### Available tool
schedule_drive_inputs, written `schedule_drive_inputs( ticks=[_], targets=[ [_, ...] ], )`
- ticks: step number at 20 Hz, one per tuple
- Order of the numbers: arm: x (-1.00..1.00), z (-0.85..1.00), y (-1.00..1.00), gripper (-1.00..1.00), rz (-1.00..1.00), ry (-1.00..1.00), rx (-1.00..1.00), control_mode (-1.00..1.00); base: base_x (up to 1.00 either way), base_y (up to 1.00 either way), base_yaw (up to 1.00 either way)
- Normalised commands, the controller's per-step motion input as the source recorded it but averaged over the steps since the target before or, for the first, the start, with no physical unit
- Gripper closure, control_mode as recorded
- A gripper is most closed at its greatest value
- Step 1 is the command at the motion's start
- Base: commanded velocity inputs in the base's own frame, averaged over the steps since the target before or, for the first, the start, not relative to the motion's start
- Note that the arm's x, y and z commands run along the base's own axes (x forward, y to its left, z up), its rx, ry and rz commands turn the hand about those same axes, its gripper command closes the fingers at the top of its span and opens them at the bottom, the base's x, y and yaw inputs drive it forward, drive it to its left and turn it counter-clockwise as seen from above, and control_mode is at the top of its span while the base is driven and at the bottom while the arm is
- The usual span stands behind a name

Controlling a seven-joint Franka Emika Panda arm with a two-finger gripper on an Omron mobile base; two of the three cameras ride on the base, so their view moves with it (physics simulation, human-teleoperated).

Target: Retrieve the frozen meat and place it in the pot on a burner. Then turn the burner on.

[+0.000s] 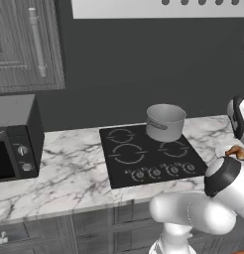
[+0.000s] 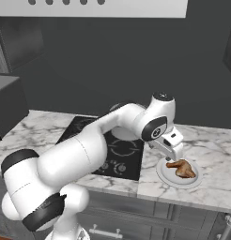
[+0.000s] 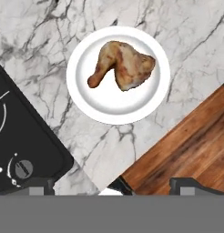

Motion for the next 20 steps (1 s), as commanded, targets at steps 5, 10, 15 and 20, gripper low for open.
schedule_drive_inputs(
  ticks=[5,10,15,20],
  targets=[
    [0.01,-0.26,-0.45,-1.0,-0.02,0.0,0.05,-1.0,0.0,0.0,0.0],
    [0.19,-0.17,-0.36,-1.0,0.0,0.01,0.09,-1.0,0.0,0.0,0.0],
    [0.22,0.0,-0.25,-1.0,0.0,0.06,0.02,-1.0,0.0,0.0,0.0],
    [0.4,-0.06,-0.18,-1.0,0.0,0.06,0.0,-1.0,0.0,0.0,0.0]
  ],
)
